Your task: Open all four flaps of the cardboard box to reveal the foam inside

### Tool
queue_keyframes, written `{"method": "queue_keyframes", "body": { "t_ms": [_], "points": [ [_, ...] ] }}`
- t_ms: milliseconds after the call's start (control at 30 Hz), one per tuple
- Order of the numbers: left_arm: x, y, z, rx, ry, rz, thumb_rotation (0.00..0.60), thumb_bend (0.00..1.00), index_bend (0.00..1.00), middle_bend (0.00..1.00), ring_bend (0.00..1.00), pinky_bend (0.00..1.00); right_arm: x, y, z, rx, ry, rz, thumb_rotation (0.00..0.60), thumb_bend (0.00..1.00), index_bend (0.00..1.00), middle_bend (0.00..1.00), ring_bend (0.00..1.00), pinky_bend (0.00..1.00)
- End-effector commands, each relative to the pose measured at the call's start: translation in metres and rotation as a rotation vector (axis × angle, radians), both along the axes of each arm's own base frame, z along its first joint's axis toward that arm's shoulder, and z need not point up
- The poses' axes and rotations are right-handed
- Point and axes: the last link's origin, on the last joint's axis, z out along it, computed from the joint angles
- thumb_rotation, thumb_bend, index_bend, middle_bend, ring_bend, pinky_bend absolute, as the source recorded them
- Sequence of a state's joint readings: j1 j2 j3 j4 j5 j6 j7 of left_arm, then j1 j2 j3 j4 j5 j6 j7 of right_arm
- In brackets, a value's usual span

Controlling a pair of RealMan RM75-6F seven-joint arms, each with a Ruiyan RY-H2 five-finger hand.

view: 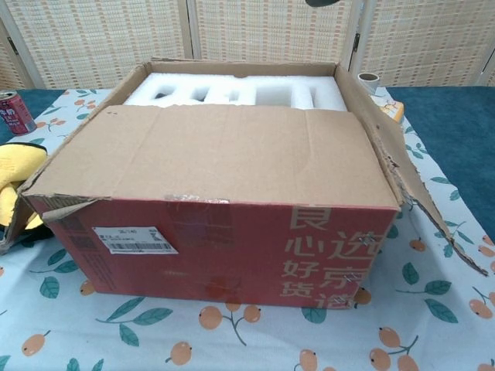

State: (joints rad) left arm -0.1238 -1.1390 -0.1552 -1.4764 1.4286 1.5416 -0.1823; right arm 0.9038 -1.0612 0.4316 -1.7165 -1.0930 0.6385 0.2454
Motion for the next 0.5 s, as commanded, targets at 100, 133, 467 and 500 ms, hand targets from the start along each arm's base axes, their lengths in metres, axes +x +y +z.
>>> {"method": "queue_keyframes", "body": {
  "t_ms": [100,133,467,500],
  "points": [
    [0.0,0.001,0.0,-0.002,-0.004,0.001,0.6,0.52,0.0,0.02,0.01,0.01,-0.014,0.024,-0.012,0.217,-0.151,-0.131,0.6,0.38,0.0,0.0,0.0,0.11],
    [0.0,0.001,0.0,-0.002,-0.006,0.001,0.6,0.52,0.0,0.02,0.01,0.01,-0.014,0.024,-0.015,0.248,-0.205,-0.159,0.6,0.38,0.0,0.0,0.0,0.16],
    [-0.002,0.001,0.004,0.007,-0.034,0.001,0.6,0.52,0.0,0.02,0.01,0.0,-0.024,0.014,-0.037,0.36,-0.395,-0.268,0.6,0.38,0.0,0.0,0.0,0.32],
    [-0.002,0.001,0.004,0.006,-0.039,0.0,0.6,0.52,0.0,0.02,0.01,0.0,-0.025,0.014,-0.04,0.368,-0.393,-0.271,0.6,0.38,0.0,0.0,0.0,0.32]
  ]
}}
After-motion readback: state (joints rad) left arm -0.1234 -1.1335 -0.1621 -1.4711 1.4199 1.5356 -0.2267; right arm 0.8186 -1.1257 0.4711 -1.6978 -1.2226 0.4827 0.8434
